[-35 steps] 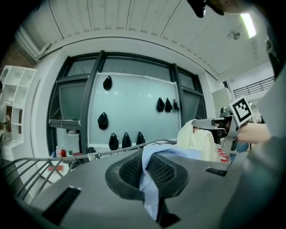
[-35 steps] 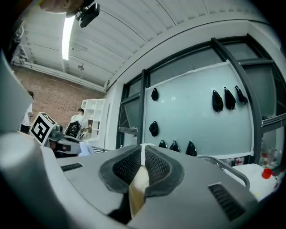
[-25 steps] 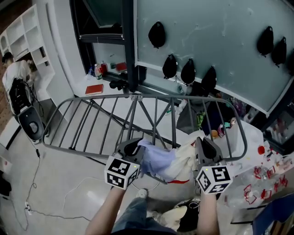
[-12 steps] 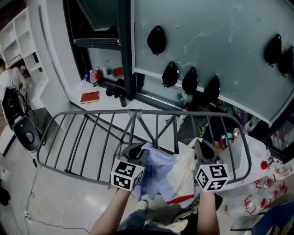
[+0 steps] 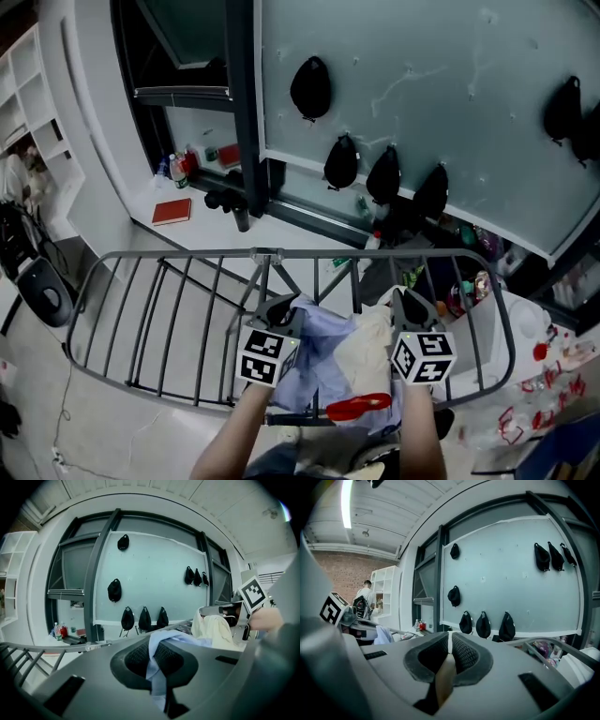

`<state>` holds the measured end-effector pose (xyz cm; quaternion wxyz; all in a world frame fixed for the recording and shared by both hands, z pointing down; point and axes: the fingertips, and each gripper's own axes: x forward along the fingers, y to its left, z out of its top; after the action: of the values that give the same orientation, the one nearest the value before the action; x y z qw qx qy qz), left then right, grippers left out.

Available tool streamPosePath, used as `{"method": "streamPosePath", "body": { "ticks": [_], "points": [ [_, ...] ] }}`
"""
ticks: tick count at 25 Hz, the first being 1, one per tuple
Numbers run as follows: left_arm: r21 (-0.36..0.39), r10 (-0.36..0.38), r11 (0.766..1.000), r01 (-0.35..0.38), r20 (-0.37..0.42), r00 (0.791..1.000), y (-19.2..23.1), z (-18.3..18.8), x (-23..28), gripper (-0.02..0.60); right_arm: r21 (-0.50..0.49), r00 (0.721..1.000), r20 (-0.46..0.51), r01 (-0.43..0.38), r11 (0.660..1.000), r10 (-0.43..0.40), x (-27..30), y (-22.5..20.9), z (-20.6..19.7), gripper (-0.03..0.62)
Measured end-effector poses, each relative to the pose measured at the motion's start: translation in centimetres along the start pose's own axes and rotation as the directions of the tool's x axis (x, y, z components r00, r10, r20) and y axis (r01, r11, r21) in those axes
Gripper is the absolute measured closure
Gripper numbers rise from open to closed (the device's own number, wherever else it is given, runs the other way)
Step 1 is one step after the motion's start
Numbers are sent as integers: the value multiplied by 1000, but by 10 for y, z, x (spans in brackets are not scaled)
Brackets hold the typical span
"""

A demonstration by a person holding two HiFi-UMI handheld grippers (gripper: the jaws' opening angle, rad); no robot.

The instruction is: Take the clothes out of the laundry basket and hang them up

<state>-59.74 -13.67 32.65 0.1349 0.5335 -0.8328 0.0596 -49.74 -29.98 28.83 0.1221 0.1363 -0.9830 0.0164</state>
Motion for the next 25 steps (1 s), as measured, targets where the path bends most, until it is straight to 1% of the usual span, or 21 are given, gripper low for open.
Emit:
{"method": "streamPosePath", "body": {
  "ticks": [3, 7, 8, 9, 11, 12, 14, 20, 25],
  "points": [
    [-1, -13, 1000, 13, -41, 999, 3, -11, 10, 554, -10, 999, -41, 10, 1000, -11, 9, -3, -11, 571],
    [-29, -32, 999, 30, -92, 995, 4, -25, 14, 552, -2, 995, -89, 39, 999, -39, 12, -8, -22, 566],
    [-39, -35, 999, 31, -102, 994, 4, -27, 14, 551, -1, 994, -98, 43, 999, -43, 11, -8, -22, 554],
    [-48, -38, 998, 32, -110, 993, 3, -29, 13, 533, -2, 993, -104, 48, 999, -48, 10, -9, -21, 522],
    [-65, -45, 997, 37, -127, 991, 1, -33, 11, 415, -19, 993, -104, 59, 998, -61, 7, -10, -17, 459],
    [-70, -48, 997, 39, -135, 990, 0, -35, 10, 387, -28, 993, -100, 63, 998, -66, 4, -10, -13, 434],
    [-73, -51, 996, 40, -150, 987, -3, -38, 5, 354, -37, 993, -90, 67, 997, -70, -2, -9, -6, 402],
    [-90, -62, 995, 45, -191, 980, -17, -56, -18, 327, -25, 996, -48, 73, 997, -74, -29, -9, 4, 395],
    [-95, -68, 994, 51, -195, 978, -35, -68, -44, 318, -20, 997, -24, 78, 997, -79, -59, -7, 6, 395]
  ]
}}
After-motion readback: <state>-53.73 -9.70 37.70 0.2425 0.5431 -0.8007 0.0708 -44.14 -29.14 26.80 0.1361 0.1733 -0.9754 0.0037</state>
